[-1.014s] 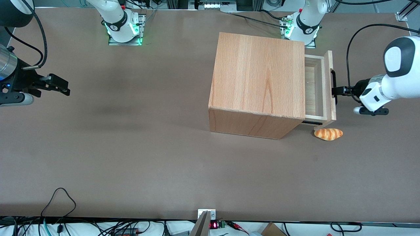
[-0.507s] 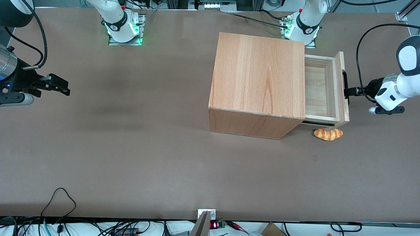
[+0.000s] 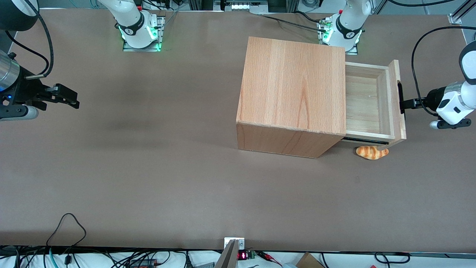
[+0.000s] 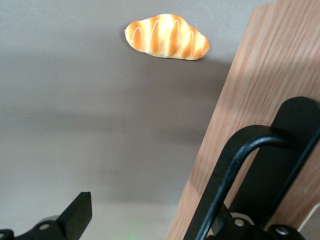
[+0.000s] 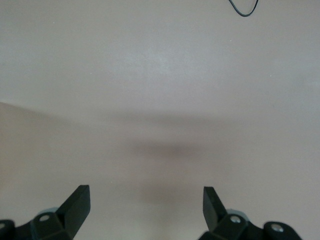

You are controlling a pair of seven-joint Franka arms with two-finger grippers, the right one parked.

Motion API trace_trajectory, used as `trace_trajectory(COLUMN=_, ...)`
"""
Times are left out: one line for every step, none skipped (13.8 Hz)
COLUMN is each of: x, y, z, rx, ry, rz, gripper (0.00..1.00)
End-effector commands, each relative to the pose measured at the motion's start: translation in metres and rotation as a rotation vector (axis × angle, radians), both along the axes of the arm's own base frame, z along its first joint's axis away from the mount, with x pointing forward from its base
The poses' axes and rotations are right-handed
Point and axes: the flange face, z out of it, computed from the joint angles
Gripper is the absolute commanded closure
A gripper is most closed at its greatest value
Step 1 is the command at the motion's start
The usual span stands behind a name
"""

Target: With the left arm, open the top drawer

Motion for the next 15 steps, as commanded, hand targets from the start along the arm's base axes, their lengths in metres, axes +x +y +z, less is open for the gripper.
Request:
trace_trajectory(x=-0.003, y=0.016, z=-0.003, rx=0.030, ry=0.016, rz=-0.016, gripper=0.00)
trace_trajectory(x=-0.003, y=0.016, z=-0.003, rx=0.031, ry=0.018, rz=-0.017, gripper=0.00)
trace_trajectory(x=-0.003, y=0.017, z=-0.002, rx=0.032, ry=0.015, rz=-0.017, gripper=0.00)
trace_trajectory(x=-0.001, y=0.017, z=0.003, rx=0.033, ry=0.009, rz=-0.017, gripper=0.00)
trace_trajectory(x=0.001, y=0.017, z=0.010, rx=0.035, ry=0.002, rz=-0.019, gripper=0.00)
trace_trajectory(x=0.003, y=0.018, z=0.017, rx=0.037, ry=-0.004, rz=-0.020, gripper=0.00)
trace_trajectory(x=0.006, y=0.018, z=0.025, rx=0.038, ry=-0.009, rz=-0.020, gripper=0.00)
trace_trajectory(x=0.009, y=0.018, z=0.033, rx=0.038, ry=-0.013, rz=-0.024, gripper=0.00)
trace_trajectory(x=0.012, y=0.016, z=0.041, rx=0.040, ry=-0.021, rz=-0.029, gripper=0.00)
trace_trajectory(x=0.015, y=0.016, z=0.051, rx=0.043, ry=-0.033, rz=-0.033, gripper=0.00)
trace_trajectory(x=0.018, y=0.014, z=0.060, rx=0.044, ry=-0.039, rz=-0.038, gripper=0.00)
trace_trajectory(x=0.021, y=0.014, z=0.072, rx=0.047, ry=-0.050, rz=-0.041, gripper=0.00)
trace_trajectory(x=0.025, y=0.010, z=0.085, rx=0.049, ry=-0.062, rz=-0.051, gripper=0.00)
trace_trajectory(x=0.029, y=0.005, z=0.098, rx=0.053, ry=-0.077, rz=-0.059, gripper=0.00)
trace_trajectory(x=0.033, y=0.002, z=0.108, rx=0.057, ry=-0.093, rz=-0.063, gripper=0.00)
